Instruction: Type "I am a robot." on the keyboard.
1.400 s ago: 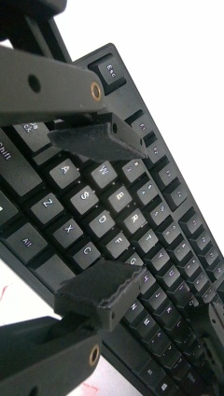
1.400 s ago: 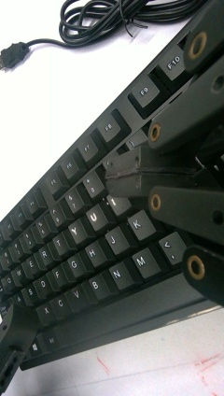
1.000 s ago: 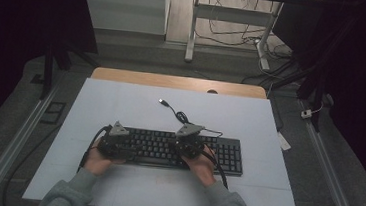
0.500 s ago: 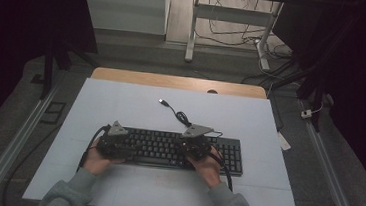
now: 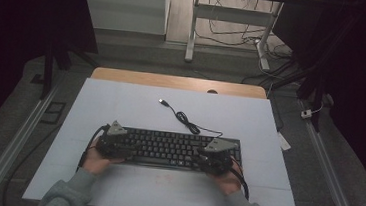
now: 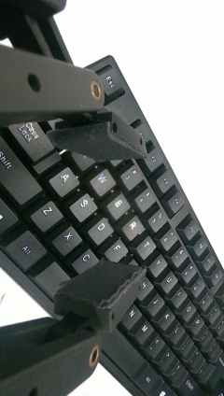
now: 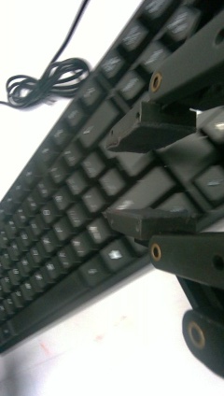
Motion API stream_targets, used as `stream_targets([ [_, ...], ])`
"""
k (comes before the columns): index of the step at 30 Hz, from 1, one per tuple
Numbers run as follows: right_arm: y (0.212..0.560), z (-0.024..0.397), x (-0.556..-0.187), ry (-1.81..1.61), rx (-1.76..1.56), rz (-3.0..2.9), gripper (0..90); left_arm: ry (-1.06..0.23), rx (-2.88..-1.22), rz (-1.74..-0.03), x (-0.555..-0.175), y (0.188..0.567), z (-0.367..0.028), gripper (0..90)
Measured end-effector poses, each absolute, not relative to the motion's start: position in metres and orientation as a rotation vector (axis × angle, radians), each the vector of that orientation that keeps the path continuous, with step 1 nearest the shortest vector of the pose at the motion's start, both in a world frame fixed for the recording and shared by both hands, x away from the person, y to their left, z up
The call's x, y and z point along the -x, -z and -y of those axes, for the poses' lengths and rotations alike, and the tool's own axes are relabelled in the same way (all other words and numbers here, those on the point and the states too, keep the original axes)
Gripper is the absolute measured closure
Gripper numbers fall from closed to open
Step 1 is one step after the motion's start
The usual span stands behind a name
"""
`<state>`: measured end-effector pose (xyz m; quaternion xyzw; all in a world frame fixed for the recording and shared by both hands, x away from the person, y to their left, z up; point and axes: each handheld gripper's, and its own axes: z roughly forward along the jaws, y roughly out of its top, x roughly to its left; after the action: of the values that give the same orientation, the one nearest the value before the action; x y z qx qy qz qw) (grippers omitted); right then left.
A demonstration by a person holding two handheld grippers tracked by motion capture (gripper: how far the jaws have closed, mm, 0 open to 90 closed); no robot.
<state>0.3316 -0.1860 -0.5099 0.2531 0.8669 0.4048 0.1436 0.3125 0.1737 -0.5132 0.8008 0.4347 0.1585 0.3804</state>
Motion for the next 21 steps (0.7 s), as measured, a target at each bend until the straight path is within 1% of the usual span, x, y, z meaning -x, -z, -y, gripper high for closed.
stream_targets([
  [7,0.509,0.208,-0.320,-1.188,-0.729,-2.476,57.0,-0.414,-2.041,-1.112,-0.311,0.512,-0.174,37.7],
  [14,0.509,0.215,-0.320,-1.207,-0.745,-2.461,56.6,-0.415,-2.040,-1.109,-0.311,0.512,-0.174,38.1],
  [21,0.509,0.214,-0.322,-1.202,-0.746,-2.453,56.3,-0.396,-2.037,-1.092,-0.313,0.513,-0.171,45.1],
])
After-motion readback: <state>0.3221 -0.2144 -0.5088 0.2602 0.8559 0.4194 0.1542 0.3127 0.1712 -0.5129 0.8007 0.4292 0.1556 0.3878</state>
